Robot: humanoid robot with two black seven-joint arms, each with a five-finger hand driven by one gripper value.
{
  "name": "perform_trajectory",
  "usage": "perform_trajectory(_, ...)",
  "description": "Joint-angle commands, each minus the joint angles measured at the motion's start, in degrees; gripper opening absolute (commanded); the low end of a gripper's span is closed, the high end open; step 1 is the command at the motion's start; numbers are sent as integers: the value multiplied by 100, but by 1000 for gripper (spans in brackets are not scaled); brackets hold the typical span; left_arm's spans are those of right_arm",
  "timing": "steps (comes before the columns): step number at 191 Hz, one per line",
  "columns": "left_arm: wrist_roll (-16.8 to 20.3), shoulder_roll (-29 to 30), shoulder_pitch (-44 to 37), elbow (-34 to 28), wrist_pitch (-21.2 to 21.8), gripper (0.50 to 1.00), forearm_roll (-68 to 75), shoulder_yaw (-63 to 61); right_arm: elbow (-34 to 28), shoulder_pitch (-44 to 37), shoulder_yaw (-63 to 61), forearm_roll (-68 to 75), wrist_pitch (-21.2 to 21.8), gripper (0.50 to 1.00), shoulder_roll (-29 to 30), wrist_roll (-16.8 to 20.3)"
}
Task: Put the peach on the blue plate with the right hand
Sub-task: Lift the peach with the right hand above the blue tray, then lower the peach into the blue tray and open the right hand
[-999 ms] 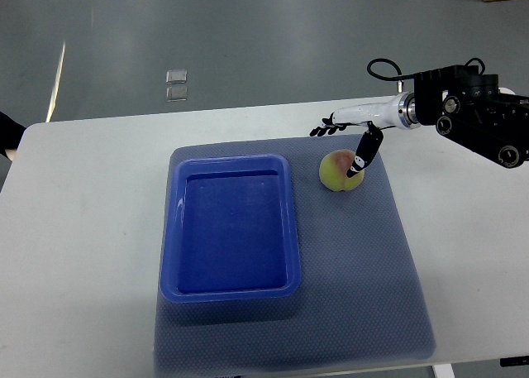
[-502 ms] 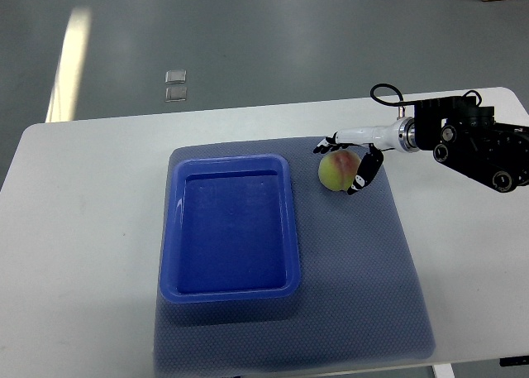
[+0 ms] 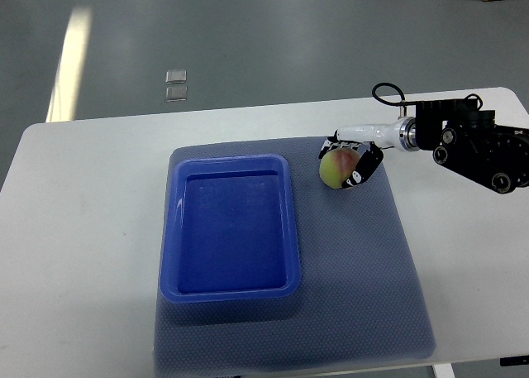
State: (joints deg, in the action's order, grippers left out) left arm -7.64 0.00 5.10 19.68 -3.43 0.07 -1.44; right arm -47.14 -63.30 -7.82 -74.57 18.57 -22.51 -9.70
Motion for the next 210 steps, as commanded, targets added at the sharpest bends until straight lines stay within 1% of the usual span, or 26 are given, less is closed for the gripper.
perform_trajectory(1, 0, 0, 0, 0, 0, 1000, -7, -5, -207, -375, -87, 82, 321, 513, -330, -67)
perform_trajectory(11, 0, 0, 0, 0, 0, 1000, -7, 4, -480, -657, -114, 126, 480, 513, -578, -76)
perform_trajectory(21, 0, 0, 0, 0, 0, 1000, -7, 4, -481, -658, -114, 127, 481, 513, -579, -76)
perform_trajectory(22, 0, 0, 0, 0, 0, 1000, -7, 4, -733, -988, -114, 318, 655, 517, -814, -76)
perform_trajectory(36, 0, 0, 0, 0, 0, 1000, -7, 4, -1104, -1457, -105, 820, 972, 521, -1237, -67)
perform_trajectory(46, 0, 0, 0, 0, 0, 1000, -7, 4, -1105, -1457, -105, 821, 973, 521, -1238, -67)
perform_trajectory(47, 0, 0, 0, 0, 0, 1000, -7, 4, -1366, -1753, -105, 1143, 1225, 529, -1499, -58)
perform_trajectory(55, 0, 0, 0, 0, 0, 1000, -7, 4, -1605, -1940, -105, 1330, 1377, 531, -1730, -32)
perform_trajectory(59, 0, 0, 0, 0, 0, 1000, -7, 4, -1711, -2002, -105, 1392, 1412, 531, -1826, -32)
perform_trajectory(69, 0, 0, 0, 0, 0, 1000, -7, 4, -1711, -2002, -105, 1392, 1412, 531, -1827, -32)
perform_trajectory(70, 0, 0, 0, 0, 0, 1000, -7, 4, -1911, -2098, -105, 1436, 1473, 533, -2027, -23)
perform_trajectory(77, 0, 0, 0, 0, 0, 1000, -7, 4, -2019, -2117, -105, 1436, 1483, 533, -2117, -23)
perform_trajectory(91, 0, 0, 0, 0, 0, 1000, -7, 4, -2194, -2134, -105, 1445, 1492, 562, -2257, -23)
perform_trajectory(123, 0, 0, 0, 0, 0, 1000, 11, -5, -2335, -2134, -114, 1515, 1447, 562, -2214, -23)
perform_trajectory(124, 0, 0, 0, 9, 0, 1000, 11, -5, -2361, -2125, -114, 1594, 1421, 562, -2100, -23)
perform_trajectory(151, 0, 0, 0, -9, 0, 1000, -7, -5, -2283, -2117, -88, 1761, 1342, 562, -1510, -6)
perform_trajectory(166, 0, 0, 0, -26, 0, 1000, -7, 4, -2081, -2073, 0, 1753, 1219, 562, -940, 12)
perform_trajectory(176, 0, 0, 0, -26, 0, 1000, -7, 4, -2080, -2073, 0, 1753, 1219, 562, -939, 12)
perform_trajectory(177, 0, 0, 0, -35, 0, 1000, -7, 4, -1854, -2012, 61, 1726, 1080, 562, -556, 12)
perform_trajectory(194, 0, 0, 0, -44, 0, 1000, -7, 4, -1422, -1818, 264, 1674, 1008, 568, 80, 12)
perform_trajectory(204, 0, 0, 0, -44, 0, 1000, -7, 4, -1421, -1818, 264, 1673, 1008, 568, 80, 12)
perform_trajectory(205, 0, 0, 0, -44, 0, 1000, -16, 4, -1143, -1679, 299, 1656, 973, 568, 463, 12)
perform_trajectory(210, 0, 0, 0, -44, 0, 1000, -16, 4, -1009, -1590, 308, 1647, 964, 570, 642, 12)
